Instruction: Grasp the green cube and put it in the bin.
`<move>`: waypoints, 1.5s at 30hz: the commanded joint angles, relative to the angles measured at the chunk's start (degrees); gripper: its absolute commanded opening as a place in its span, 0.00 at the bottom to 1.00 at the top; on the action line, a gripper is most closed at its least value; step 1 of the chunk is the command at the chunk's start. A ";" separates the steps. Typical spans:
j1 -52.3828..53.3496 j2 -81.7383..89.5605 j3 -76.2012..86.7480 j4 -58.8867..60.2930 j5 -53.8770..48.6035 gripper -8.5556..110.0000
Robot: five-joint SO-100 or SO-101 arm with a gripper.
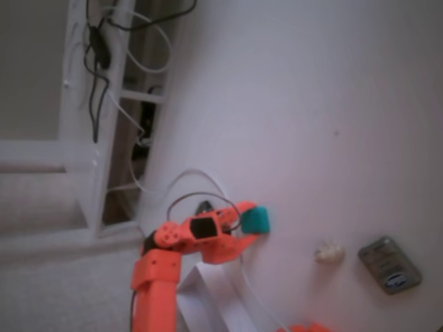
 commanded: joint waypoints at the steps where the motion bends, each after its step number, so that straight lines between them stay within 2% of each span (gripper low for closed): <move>1: 0.35 -0.44 0.09 0.44 -0.26 0.13; 7: 0.70 -0.44 0.09 1.32 -0.35 0.09; 10: 0.70 -0.26 -0.44 1.93 -0.44 0.00; 32: 0.26 4.83 -7.29 -1.85 -4.48 0.00; 40: -5.36 7.47 -19.34 4.13 -8.53 0.00; 45: -12.66 9.76 -29.97 7.29 -13.10 0.00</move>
